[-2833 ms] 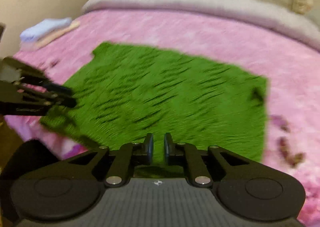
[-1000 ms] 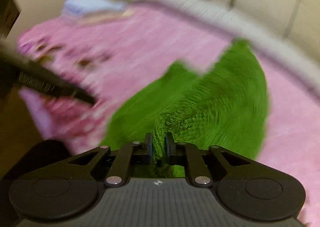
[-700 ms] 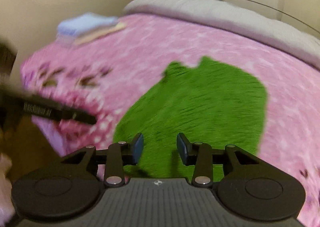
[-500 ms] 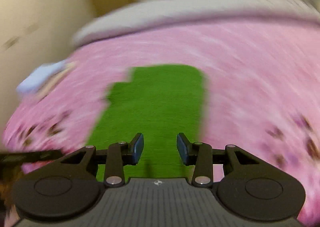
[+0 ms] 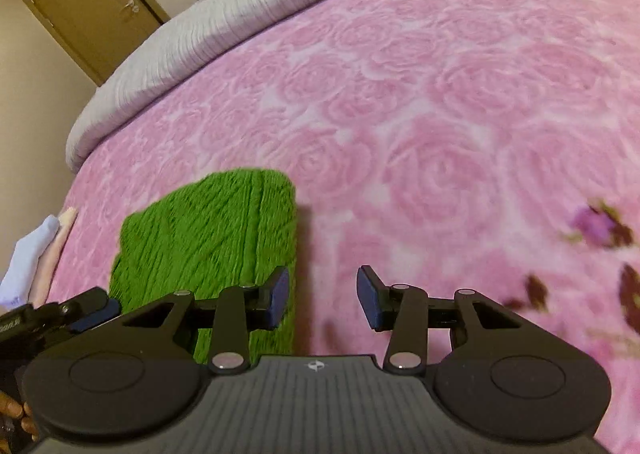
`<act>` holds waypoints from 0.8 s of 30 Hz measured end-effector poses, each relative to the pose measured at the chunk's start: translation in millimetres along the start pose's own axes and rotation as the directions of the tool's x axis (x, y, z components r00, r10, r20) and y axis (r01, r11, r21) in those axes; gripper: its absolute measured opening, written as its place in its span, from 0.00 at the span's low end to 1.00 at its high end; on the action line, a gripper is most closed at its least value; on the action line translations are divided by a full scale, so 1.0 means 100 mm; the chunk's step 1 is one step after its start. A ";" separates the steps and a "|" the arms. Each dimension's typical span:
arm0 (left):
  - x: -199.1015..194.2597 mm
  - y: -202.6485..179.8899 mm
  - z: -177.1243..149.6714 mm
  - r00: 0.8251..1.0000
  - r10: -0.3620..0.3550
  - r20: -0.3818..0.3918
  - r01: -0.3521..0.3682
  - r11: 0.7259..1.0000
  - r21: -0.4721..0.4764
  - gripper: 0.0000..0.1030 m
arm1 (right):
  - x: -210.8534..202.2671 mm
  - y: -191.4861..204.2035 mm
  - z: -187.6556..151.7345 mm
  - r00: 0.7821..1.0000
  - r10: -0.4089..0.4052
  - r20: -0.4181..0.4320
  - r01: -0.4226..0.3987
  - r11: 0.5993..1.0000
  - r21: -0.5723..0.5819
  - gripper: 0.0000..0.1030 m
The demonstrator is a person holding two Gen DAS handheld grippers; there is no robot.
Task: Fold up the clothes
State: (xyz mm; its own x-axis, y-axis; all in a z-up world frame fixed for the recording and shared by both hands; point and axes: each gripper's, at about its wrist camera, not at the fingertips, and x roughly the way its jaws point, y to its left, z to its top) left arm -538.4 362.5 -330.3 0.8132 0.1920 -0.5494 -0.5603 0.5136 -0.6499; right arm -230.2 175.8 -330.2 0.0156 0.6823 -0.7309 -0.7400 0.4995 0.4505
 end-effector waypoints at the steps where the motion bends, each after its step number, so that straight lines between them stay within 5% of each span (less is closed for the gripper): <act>1: 0.08 0.04 0.06 1.000 -0.004 -0.005 0.004 1.000 -0.011 0.34 | 0.05 -0.01 0.05 1.000 -0.002 -0.001 0.002 1.000 -0.001 0.42; 10: 0.47 0.26 0.24 1.000 -0.012 -0.029 0.010 0.999 -0.052 0.35 | 0.46 0.11 0.12 0.994 -0.053 -0.100 0.041 0.992 -0.120 0.35; 13: 0.55 0.25 0.23 0.997 -0.063 -0.048 0.060 0.997 -0.051 0.25 | 0.48 0.22 0.07 0.992 -0.083 -0.090 0.067 0.983 -0.173 0.28; 14: 0.54 0.23 0.23 0.996 -0.074 -0.048 0.072 0.997 -0.041 0.14 | 0.48 0.25 0.07 0.992 -0.081 -0.093 0.064 0.983 -0.174 0.25; 19: 0.24 0.22 0.33 0.995 -0.092 -0.022 0.092 0.996 -0.007 0.11 | 0.41 0.49 0.09 0.994 -0.078 -0.077 0.057 0.966 -0.250 0.25; 24: -0.07 0.34 0.48 1.000 -0.011 -0.021 0.012 0.999 0.052 0.11 | 0.41 0.88 0.12 0.994 -0.026 -0.105 -0.013 0.934 -0.356 0.25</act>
State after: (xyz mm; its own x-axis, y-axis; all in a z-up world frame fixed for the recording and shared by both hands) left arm -555.4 418.7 -323.5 0.8156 0.1690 -0.5534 -0.5419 0.5584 -0.6282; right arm -286.5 254.3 -314.2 -0.0360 0.6098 -0.7918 -0.9309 0.2676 0.2484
